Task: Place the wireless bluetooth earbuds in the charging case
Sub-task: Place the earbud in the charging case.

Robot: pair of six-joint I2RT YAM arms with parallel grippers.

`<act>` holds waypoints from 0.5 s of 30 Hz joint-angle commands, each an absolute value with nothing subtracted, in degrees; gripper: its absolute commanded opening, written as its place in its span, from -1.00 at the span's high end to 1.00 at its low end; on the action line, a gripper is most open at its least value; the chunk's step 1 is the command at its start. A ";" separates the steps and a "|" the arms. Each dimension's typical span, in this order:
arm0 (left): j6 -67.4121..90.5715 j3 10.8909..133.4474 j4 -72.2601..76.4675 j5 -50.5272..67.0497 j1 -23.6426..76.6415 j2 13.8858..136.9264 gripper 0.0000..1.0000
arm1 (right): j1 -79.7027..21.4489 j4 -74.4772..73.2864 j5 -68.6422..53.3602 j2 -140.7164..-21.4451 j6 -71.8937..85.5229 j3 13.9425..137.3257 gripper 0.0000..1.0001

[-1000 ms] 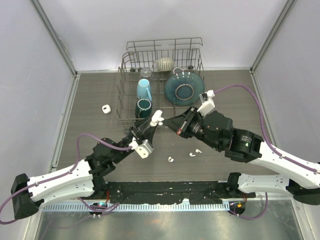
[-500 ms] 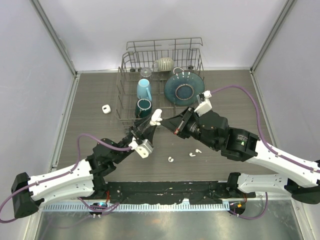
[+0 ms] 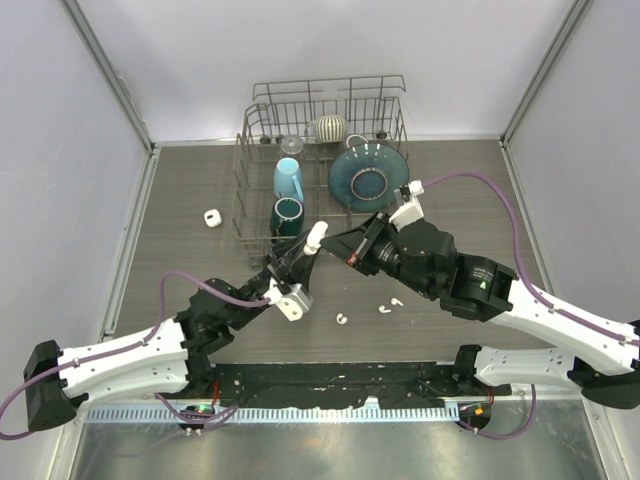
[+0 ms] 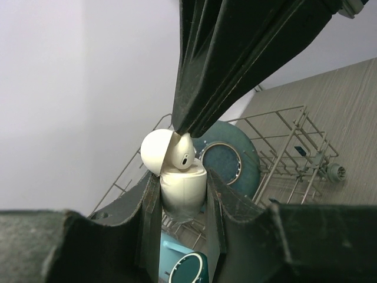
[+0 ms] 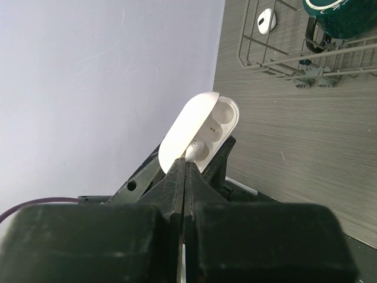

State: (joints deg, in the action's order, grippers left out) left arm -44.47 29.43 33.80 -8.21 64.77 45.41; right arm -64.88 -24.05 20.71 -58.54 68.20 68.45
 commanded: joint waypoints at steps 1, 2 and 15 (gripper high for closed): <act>-46.58 31.03 37.26 -7.73 65.83 46.05 0.99 | -63.99 -22.93 21.27 -60.11 70.84 70.92 0.99; -46.67 31.11 37.44 -7.82 65.74 46.23 1.00 | -63.98 -23.46 20.75 -60.55 71.19 71.28 0.99; -48.95 30.50 42.71 -11.34 65.92 48.16 1.00 | -63.98 -31.64 20.04 -62.14 73.21 76.73 0.99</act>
State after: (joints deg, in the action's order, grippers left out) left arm -47.22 29.43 36.49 -11.57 65.25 48.27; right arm -64.27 -30.65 18.81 -62.41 71.20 73.52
